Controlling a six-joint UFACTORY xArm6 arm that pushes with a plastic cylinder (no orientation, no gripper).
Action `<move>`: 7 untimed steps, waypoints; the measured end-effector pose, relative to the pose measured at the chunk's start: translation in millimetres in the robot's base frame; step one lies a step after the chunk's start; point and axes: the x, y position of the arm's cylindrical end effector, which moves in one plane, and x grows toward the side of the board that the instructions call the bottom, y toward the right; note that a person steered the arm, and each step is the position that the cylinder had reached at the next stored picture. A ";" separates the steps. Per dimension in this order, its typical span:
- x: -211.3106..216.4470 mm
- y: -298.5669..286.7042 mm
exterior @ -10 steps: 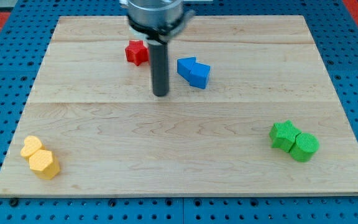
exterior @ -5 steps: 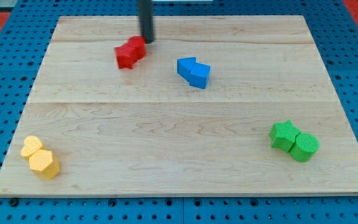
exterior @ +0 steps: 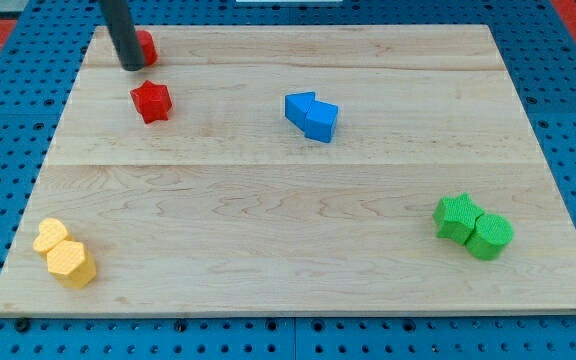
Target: Drag the red blocks towards the top left corner
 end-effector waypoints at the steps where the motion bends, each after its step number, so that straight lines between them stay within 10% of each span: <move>1: 3.6 34.9; 4: 139.4 72.5; 7: 17.4 25.9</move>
